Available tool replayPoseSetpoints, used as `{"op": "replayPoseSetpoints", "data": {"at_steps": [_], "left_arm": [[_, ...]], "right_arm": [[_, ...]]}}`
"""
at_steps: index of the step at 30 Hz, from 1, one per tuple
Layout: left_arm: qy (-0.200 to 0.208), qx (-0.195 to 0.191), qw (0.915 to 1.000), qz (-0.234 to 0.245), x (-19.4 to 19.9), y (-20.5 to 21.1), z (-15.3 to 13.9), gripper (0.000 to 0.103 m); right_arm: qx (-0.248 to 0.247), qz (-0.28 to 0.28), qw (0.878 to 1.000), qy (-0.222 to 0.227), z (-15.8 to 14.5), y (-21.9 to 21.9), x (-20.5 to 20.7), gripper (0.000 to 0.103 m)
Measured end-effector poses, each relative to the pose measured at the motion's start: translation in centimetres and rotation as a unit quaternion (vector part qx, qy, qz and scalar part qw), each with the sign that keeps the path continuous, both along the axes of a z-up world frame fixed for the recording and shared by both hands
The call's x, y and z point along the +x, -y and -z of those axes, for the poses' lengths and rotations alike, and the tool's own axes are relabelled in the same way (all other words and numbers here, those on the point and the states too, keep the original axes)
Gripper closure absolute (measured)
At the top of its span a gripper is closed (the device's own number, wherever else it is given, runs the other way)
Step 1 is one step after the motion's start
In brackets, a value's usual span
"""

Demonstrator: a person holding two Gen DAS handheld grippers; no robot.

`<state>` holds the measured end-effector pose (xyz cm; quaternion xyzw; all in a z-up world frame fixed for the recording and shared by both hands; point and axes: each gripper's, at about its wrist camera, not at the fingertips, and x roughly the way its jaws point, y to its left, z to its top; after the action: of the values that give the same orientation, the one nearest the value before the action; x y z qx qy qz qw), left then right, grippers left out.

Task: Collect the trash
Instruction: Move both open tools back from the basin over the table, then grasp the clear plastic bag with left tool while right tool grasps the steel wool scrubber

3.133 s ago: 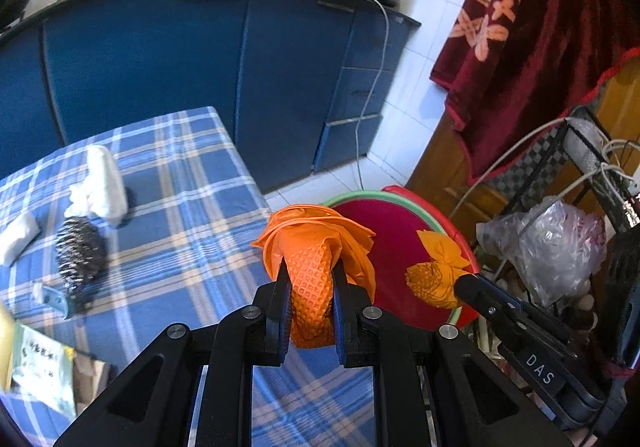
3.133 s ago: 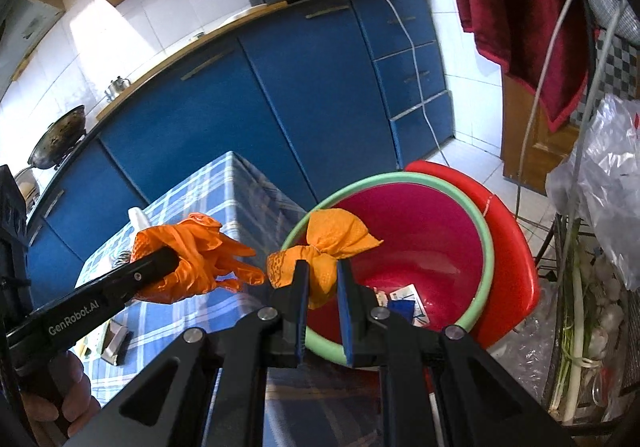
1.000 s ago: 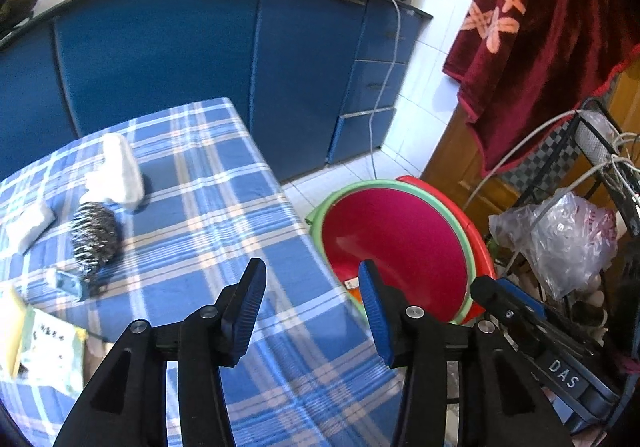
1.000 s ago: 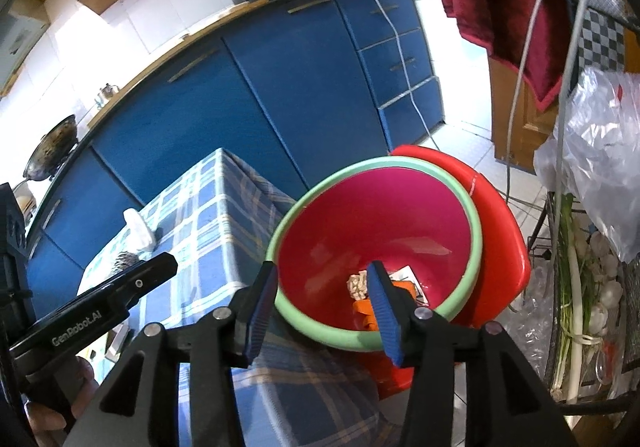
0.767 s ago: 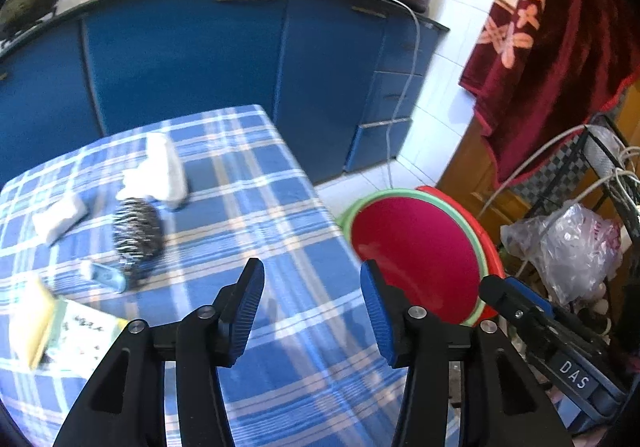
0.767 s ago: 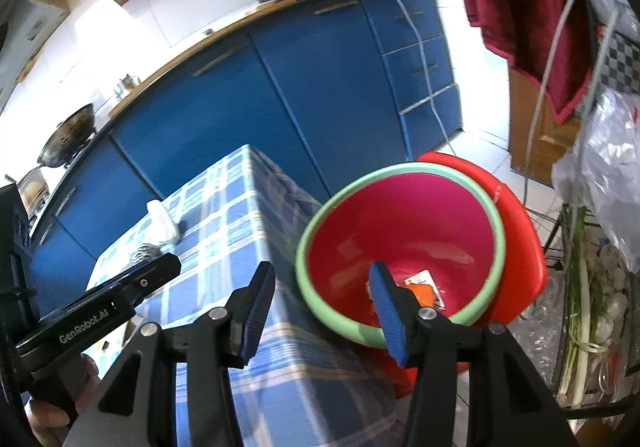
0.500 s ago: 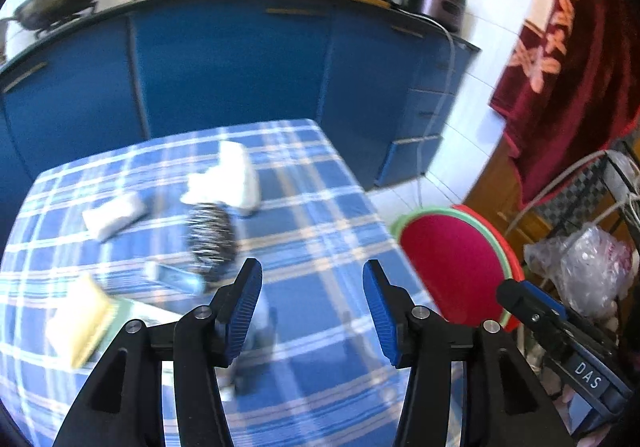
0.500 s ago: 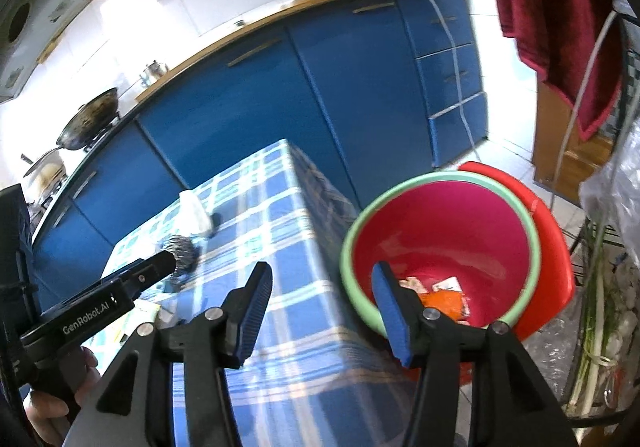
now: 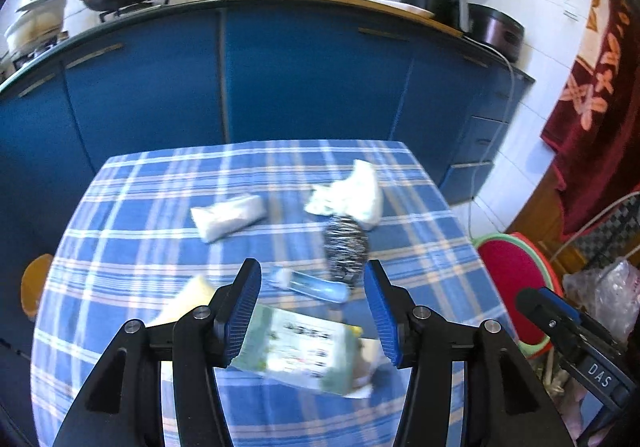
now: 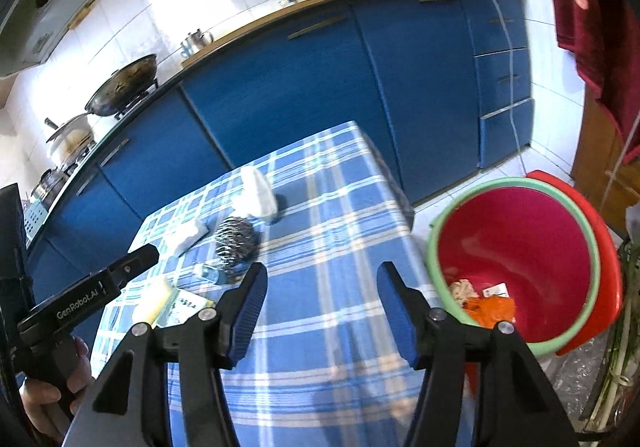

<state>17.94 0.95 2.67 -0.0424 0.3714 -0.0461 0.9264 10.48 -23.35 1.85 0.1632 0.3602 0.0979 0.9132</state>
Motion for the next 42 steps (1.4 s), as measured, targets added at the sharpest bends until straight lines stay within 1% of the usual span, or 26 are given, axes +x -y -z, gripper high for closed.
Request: {"op": "replayPoseSetpoints", "data": {"at_steps": [3,10,15,22,25,27,35,37,39,42], "left_arm": [[-0.002,0.006,0.9999,-0.012,0.7,-1.4,0.1,0.048],[-0.024,0.011,0.9991,-0.033,3.0,-5.1,1.0,0.048],[-0.035,0.024,0.9985,-0.034,4.9,-7.1,1.8,0.048],[-0.042,0.026,0.9986,-0.018,7.7,-8.0,2.8,0.048],[-0.048,0.028,0.9984,-0.013,9.0,-8.1,3.5,0.044],[-0.054,0.03,0.9981,-0.01,10.1,-8.1,4.0,0.042],[-0.081,0.029,0.9961,0.016,13.5,-7.9,6.1,0.041],[-0.088,0.025,0.9957,0.017,13.9,-8.1,6.6,0.041],[-0.089,0.008,0.9958,0.022,14.2,-8.3,6.8,0.041],[-0.089,0.005,0.9956,0.027,14.4,-8.2,6.9,0.041]], "right_arm": [[-0.003,-0.012,1.0,-0.005,0.0,-1.6,0.9,0.042],[-0.011,-0.031,0.999,-0.015,0.3,-4.7,2.7,0.04],[-0.013,-0.035,0.999,-0.021,0.5,-6.5,4.0,0.038],[-0.021,-0.037,0.999,-0.03,1.0,-8.5,5.8,0.036],[-0.026,-0.039,0.998,-0.033,1.3,-9.2,6.7,0.035],[-0.03,-0.04,0.998,-0.036,1.6,-9.6,7.4,0.035],[-0.035,-0.041,0.998,-0.045,2.6,-10.4,8.9,0.035],[-0.038,-0.042,0.997,-0.047,2.9,-10.6,9.2,0.035],[-0.038,-0.043,0.997,-0.049,3.1,-10.8,9.5,0.035],[-0.041,-0.044,0.997,-0.054,3.5,-11.1,9.9,0.035]]}}
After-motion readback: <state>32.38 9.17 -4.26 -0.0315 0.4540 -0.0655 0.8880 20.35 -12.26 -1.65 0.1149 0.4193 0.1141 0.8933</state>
